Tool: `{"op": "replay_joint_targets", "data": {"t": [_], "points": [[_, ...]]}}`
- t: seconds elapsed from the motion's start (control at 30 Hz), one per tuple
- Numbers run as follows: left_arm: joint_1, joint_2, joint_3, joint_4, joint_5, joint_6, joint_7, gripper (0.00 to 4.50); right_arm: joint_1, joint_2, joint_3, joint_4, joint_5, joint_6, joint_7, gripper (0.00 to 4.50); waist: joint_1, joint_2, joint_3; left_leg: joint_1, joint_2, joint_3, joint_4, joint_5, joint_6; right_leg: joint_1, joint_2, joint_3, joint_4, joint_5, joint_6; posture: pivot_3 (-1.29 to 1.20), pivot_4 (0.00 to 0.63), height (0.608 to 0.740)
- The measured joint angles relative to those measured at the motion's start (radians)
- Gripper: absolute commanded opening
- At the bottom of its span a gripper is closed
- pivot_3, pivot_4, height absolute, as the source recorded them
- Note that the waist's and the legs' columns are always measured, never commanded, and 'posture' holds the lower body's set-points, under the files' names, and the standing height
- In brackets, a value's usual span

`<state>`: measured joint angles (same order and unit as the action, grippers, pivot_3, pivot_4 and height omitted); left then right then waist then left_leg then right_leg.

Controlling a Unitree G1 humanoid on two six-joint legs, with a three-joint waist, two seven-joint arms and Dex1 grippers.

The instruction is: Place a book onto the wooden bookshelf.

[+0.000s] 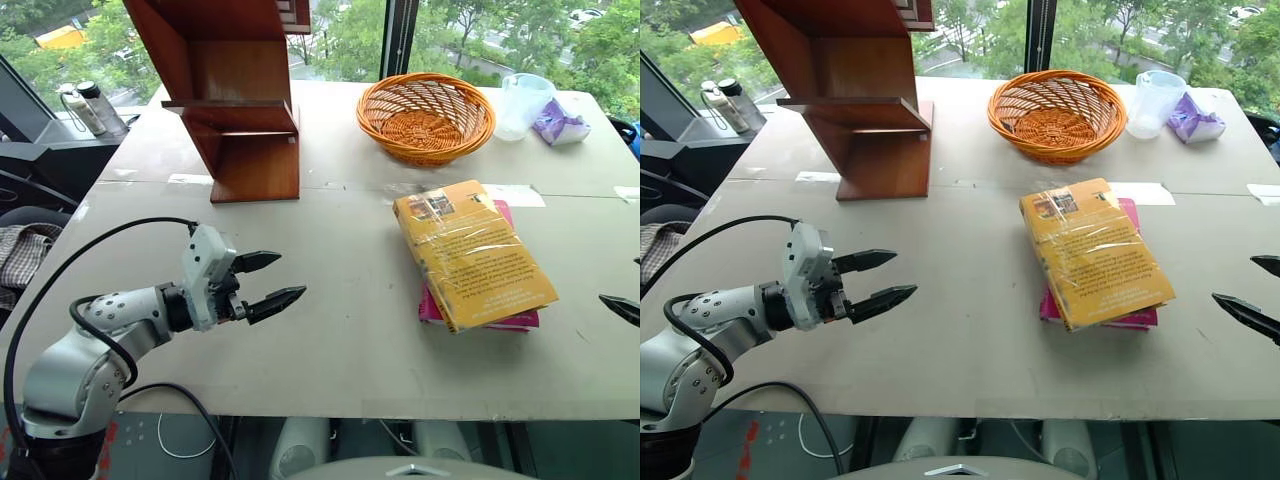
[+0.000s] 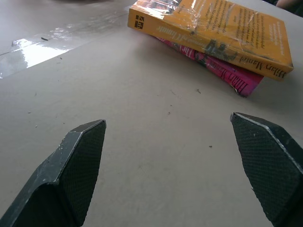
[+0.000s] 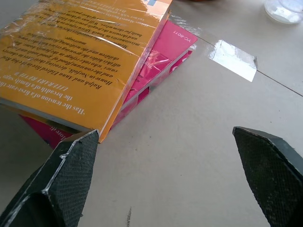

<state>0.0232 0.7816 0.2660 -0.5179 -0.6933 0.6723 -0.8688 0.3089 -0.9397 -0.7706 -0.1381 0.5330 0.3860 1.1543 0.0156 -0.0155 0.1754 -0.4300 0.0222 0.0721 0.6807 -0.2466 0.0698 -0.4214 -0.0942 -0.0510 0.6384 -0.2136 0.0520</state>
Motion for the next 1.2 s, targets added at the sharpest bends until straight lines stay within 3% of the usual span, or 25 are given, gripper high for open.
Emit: {"op": "replay_joint_targets", "data": {"t": [0.27,0.43,0.53,0.57,0.6,0.8,1.2], "points": [[-0.133,-0.037,-0.042,0.0,-0.05,0.023,0.031,4.33,-0.111,0.042,0.087,-0.084,-0.03,0.049,-0.175,4.5,-0.002,0.0,0.0,0.0,0.0,0.0,0.0,0.0,0.0,0.0,0.001,0.001,0.001,0.0,0.0,0.0,0.15,0.733],[-0.227,-0.053,-0.08,-0.048,-0.15,0.086,0.054,4.33,-0.325,-0.003,0.2,-0.18,0.018,0.356,-0.392,4.5,-0.002,0.0,0.0,0.0,0.0,0.001,0.0,0.001,0.0,0.0,0.005,0.001,0.002,0.0,0.0,0.0,0.15,0.733],[-0.241,-0.024,-0.094,-0.101,-0.168,0.078,0.017,4.37,-0.458,-0.012,0.294,-0.177,0.023,0.495,-0.482,3.71,-0.003,0.0,0.0,0.0,0.0,0.001,0.001,0.001,0.0,0.0,0.005,0.001,0.002,0.0,0.0,0.0,0.15,0.733],[-0.247,-0.011,-0.102,-0.112,-0.168,0.075,0.007,4.37,-0.484,-0.019,0.328,-0.175,0.016,0.523,-0.504,3.63,-0.003,0.0,0.0,0.0,-0.001,0.001,0.001,0.001,0.0,-0.001,0.005,0.001,0.002,0.0,-0.001,0.0,0.15,0.733],[-0.25,0.003,-0.105,-0.13,-0.167,0.07,-0.003,4.37,-0.517,-0.024,0.383,-0.168,0.0,0.564,-0.53,2.84,-0.002,0.0,0.0,0.0,-0.001,0.001,0.001,0.001,0.0,-0.001,0.005,0.001,0.002,0.0,-0.001,0.0,0.15,0.733],[-0.232,0.021,-0.107,-0.162,-0.184,0.071,0.0,4.37,-0.646,-0.059,0.581,-0.077,-0.114,0.623,-0.595,0.07,-0.001,0.0,0.001,-0.002,-0.001,0.001,0.001,0.001,0.0,-0.001,0.006,0.001,0.001,0.0,0.0,0.0,0.15,0.733],[-0.138,0.019,-0.1,-0.218,-0.199,0.068,0.071,4.37,-0.748,-0.064,0.803,-0.012,-0.205,0.677,-0.559,0.07,-0.002,0.0,0.001,-0.001,0.0,0.001,0.002,0.001,0.0,-0.001,0.007,0.002,0.001,0.0,0.0,0.0,0.15,0.733]]}}
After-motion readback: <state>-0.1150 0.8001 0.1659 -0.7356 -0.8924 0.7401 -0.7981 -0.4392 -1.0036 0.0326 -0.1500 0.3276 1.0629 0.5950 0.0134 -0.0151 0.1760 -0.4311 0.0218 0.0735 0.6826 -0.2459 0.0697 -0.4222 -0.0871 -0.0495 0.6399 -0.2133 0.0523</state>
